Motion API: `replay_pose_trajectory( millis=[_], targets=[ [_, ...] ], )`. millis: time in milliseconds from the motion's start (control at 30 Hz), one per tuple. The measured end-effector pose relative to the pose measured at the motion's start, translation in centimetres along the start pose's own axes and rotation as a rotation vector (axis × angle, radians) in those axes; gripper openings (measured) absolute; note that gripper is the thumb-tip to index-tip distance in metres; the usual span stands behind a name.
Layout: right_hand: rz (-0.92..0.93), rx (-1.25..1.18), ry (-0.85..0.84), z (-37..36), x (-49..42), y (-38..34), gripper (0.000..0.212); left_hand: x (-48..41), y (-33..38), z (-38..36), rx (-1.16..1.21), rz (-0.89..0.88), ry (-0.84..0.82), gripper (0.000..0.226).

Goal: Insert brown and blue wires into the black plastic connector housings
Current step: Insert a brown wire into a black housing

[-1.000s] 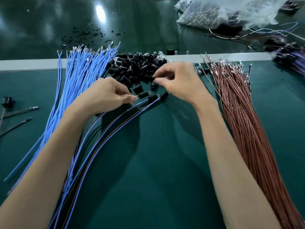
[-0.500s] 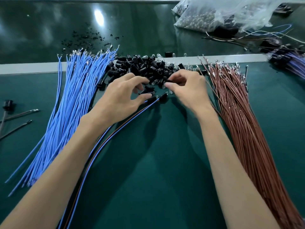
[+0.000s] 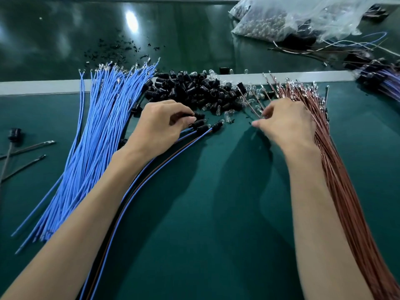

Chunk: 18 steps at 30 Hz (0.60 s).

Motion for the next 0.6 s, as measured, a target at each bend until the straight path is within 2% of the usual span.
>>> replay_pose_trajectory(
  millis=[167, 233, 300, 367, 467, 533, 600],
  targets=[
    [0.132, -0.010, -0.067, -0.9, 0.1, -0.8, 0.009, 0.1, 0.3, -0.1, 0.013, 0.021, -0.019, 0.017],
    [0.199, -0.110, -0.061, -0.5, -0.1, -1.3, 0.007, 0.1, 0.7, 0.0, 0.033, 0.034, -0.025, 0.016],
    [0.228, -0.332, -0.055, 0.2, -0.5, -2.1, 0.012, 0.2, 1.1, 0.0, 0.134, 0.105, -0.037, 0.014],
    [0.257, -0.638, -0.051, 1.2, -0.8, -3.2, 0.019, 0.2, 1.7, -0.3, 0.341, 0.221, -0.067, 0.014],
    [0.286, -1.140, -0.177, 2.2, -0.9, -5.2, 0.019, 0.5, 2.6, -0.9, 0.682, 0.315, -0.179, 0.019],
    [0.264, -1.266, -0.251, 1.9, -1.2, -6.5, 0.015, 0.8, 3.0, -1.4, 0.854, 0.340, -0.305, 0.021],
    [0.208, -1.318, -0.285, 1.2, -1.5, -7.5, 0.011, 1.2, 3.1, -1.9, 0.915, 0.369, -0.418, 0.021]
  ],
)
Point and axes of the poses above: each hand's wrist, its own x-axis away from the middle knuckle, its own z-axis out of the back of the hand, y = z × x, the point moved 1 cm from there along -x, towards the middle knuckle, and after that the axes turned 14 degrees about x, right-handed, at the moved point
